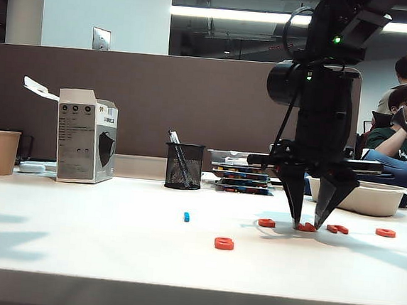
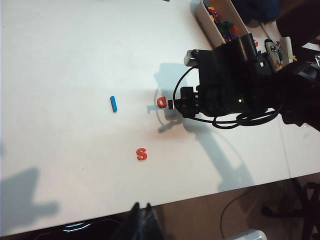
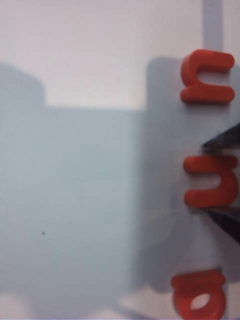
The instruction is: Select the appropriate letters from the row of letter magnets placed on the table to arrange into the word "sun".
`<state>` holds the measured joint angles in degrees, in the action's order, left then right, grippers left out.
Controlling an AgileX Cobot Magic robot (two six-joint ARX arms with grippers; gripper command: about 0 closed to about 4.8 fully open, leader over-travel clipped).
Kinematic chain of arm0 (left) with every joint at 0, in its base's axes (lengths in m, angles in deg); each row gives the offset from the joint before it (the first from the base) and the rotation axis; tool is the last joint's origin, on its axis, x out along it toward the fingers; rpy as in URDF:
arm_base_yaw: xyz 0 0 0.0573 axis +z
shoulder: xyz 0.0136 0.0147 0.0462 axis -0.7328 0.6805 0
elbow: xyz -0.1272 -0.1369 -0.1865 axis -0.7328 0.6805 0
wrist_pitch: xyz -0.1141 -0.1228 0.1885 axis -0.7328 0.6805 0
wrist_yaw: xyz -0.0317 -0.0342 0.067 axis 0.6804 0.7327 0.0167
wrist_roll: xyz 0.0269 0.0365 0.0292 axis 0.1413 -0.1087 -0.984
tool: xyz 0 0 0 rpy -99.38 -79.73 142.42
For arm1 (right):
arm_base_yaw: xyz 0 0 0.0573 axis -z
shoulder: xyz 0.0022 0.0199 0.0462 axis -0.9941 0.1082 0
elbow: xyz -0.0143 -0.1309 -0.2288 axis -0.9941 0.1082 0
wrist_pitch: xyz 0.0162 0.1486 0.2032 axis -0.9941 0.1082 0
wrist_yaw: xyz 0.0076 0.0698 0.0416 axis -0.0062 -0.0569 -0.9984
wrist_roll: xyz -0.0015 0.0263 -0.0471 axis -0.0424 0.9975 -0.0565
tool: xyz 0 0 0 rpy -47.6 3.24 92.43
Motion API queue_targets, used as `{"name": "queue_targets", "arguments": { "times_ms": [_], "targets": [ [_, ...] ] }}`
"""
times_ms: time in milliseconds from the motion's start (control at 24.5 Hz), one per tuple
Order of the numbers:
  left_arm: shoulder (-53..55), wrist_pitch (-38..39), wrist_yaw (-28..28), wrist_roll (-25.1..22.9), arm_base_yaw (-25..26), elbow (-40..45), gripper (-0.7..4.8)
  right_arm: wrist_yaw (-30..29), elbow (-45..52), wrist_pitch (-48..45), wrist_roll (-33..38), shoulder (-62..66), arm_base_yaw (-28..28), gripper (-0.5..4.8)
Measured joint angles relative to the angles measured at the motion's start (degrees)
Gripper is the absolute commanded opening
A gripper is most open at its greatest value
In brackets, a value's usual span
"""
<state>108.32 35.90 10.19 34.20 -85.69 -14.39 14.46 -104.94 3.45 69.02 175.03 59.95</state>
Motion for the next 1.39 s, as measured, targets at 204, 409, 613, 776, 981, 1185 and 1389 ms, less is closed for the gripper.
{"name": "queue_targets", "arguments": {
  "times_ms": [204, 409, 613, 776, 981, 1185, 1389],
  "targets": [
    [0.0, 0.0, 0.0, 0.0, 0.0, 0.0, -0.05, 0.0, 0.0, 0.0, 0.0, 0.0, 0.0, 1.04],
    [0.0, 0.0, 0.0, 0.0, 0.0, 0.0, -0.05, 0.0, 0.0, 0.0, 0.0, 0.0, 0.0, 1.03],
    [0.0, 0.0, 0.0, 0.0, 0.0, 0.0, -0.05, 0.0, 0.0, 0.0, 0.0, 0.0, 0.0, 1.03],
    [0.0, 0.0, 0.0, 0.0, 0.0, 0.0, -0.05, 0.0, 0.0, -0.1, 0.0, 0.0, 0.0, 1.04],
    [0.0, 0.0, 0.0, 0.0, 0.0, 0.0, -0.05, 0.0, 0.0, -0.2, 0.0, 0.0, 0.0, 1.04],
    [0.0, 0.0, 0.0, 0.0, 0.0, 0.0, -0.05, 0.0, 0.0, -0.1, 0.0, -0.2, 0.0, 1.04],
    [0.0, 0.0, 0.0, 0.0, 0.0, 0.0, -0.05, 0.0, -0.1, 0.4, 0.0, -2.3, 0.0, 1.04]
  ]
}}
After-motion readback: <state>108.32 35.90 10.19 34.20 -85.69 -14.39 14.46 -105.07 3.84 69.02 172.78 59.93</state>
